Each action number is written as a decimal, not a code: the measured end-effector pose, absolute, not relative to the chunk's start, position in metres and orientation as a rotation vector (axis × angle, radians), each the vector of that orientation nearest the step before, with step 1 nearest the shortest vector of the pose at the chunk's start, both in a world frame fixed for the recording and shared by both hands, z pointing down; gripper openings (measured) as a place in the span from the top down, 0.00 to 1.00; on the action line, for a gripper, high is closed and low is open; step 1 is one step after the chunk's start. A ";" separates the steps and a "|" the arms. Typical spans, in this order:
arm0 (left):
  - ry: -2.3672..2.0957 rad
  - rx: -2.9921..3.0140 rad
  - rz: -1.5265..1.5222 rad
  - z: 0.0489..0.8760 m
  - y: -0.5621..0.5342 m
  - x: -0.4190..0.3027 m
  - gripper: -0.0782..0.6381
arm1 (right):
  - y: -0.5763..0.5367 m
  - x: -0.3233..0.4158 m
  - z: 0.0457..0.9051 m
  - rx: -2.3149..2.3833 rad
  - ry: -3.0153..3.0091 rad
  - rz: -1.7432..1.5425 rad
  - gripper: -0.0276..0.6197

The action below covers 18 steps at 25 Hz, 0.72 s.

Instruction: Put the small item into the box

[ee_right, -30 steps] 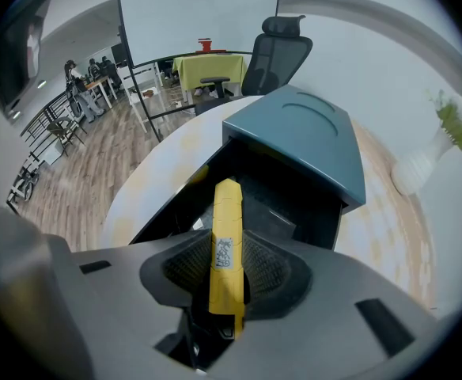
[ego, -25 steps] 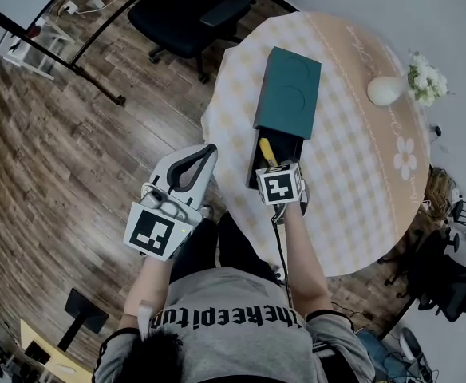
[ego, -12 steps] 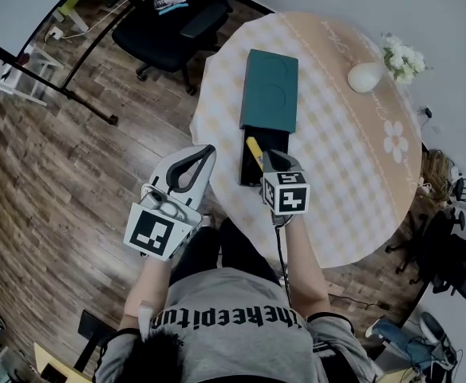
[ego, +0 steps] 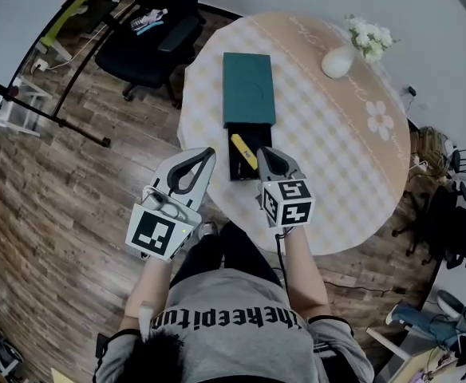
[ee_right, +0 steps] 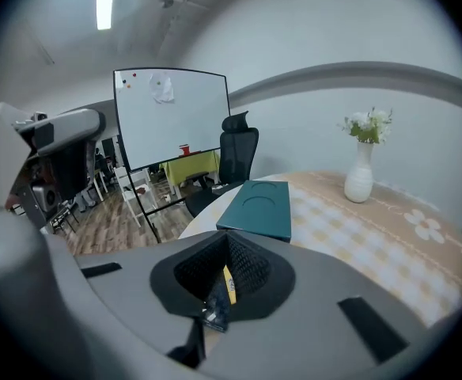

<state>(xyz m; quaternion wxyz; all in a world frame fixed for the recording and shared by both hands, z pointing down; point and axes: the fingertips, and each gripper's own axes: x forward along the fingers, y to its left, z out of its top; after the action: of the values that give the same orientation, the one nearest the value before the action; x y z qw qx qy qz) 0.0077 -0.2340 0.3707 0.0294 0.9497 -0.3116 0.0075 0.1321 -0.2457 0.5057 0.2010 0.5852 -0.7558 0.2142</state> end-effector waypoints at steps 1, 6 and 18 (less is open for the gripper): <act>-0.955 2.950 0.019 0.369 -0.232 0.009 0.87 | -0.242 0.132 0.501 1.644 -2.121 0.591 0.95; -0.906 2.988 0.018 0.364 -0.217 0.013 0.87 | -0.226 0.129 0.479 1.692 -2.169 0.529 0.95; -0.810 3.057 -0.029 0.351 -0.179 0.017 0.87 | -0.185 0.120 0.429 1.830 -2.288 0.365 0.95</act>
<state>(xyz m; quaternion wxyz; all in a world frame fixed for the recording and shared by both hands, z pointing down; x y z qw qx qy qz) 0.0166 -0.1785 0.3508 -0.0104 0.9666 -0.2560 -0.0091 0.1203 -0.1853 0.4289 0.0944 0.6171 -0.7715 0.1231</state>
